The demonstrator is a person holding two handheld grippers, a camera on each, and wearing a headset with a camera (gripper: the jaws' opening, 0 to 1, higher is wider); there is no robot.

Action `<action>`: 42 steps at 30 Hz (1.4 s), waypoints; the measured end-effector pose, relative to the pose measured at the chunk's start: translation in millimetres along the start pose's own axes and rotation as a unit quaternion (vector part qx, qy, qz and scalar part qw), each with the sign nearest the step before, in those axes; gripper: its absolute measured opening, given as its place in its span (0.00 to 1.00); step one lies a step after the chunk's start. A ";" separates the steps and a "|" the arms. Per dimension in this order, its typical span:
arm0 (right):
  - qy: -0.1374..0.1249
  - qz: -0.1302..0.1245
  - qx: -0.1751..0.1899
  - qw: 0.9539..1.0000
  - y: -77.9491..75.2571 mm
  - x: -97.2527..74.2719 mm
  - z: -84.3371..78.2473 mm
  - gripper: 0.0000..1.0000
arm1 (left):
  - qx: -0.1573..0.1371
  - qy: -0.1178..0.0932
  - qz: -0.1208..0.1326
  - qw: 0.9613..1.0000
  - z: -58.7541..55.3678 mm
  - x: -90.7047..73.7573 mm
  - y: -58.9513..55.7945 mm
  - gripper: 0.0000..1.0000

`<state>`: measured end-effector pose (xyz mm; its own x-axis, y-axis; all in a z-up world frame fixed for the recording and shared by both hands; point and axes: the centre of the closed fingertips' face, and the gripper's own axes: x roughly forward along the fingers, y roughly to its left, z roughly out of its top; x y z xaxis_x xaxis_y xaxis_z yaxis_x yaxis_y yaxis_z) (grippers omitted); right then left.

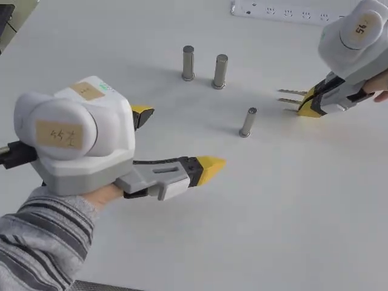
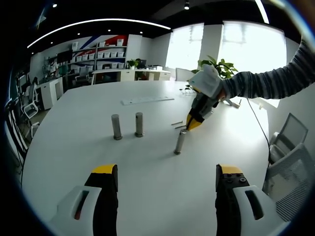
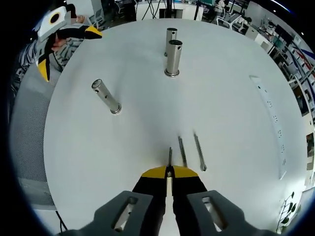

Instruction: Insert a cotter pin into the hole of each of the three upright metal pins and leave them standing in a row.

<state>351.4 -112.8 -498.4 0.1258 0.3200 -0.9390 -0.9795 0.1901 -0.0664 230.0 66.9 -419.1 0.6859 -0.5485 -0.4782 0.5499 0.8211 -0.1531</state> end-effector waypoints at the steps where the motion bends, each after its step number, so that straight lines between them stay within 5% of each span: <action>1: 0.003 -0.001 -0.005 1.000 0.5 -0.1 0.2 0.00 | 0.000 0.001 -0.009 1.000 -0.2 0.4 -1.9 0.78; 11: -0.020 -0.012 -0.009 1.000 3.8 -4.3 0.0 0.00 | -0.002 -0.004 -0.030 1.000 6.1 0.8 -1.8 0.73; 14: -0.059 -0.022 -0.007 0.998 1.6 -6.6 6.2 0.00 | -0.005 -0.009 -0.034 0.999 9.8 1.9 -2.2 0.70; 23: -0.109 -0.073 -0.036 0.991 3.9 -25.7 17.6 0.00 | 0.007 -0.008 -0.049 0.999 21.7 10.8 -8.6 0.62; 27: -0.131 -0.096 -0.051 0.985 14.7 -38.0 28.1 0.00 | -0.025 -0.011 -0.062 0.998 31.3 17.6 -14.8 0.51; 33: -0.160 -0.116 -0.079 0.977 37.1 -57.0 45.4 0.00 | -0.028 -0.013 -0.080 0.996 44.3 27.8 -26.1 0.44; 42: -0.181 -0.127 -0.123 0.967 70.7 -70.4 65.0 0.00 | -0.075 -0.010 -0.111 0.991 48.2 37.8 -43.4 0.29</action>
<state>283.5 -61.6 -415.1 0.3701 0.6050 -0.7050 -0.9122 0.0931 -0.3989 255.1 2.9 -388.8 0.5656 -0.7205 -0.4011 0.6131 0.6927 -0.3798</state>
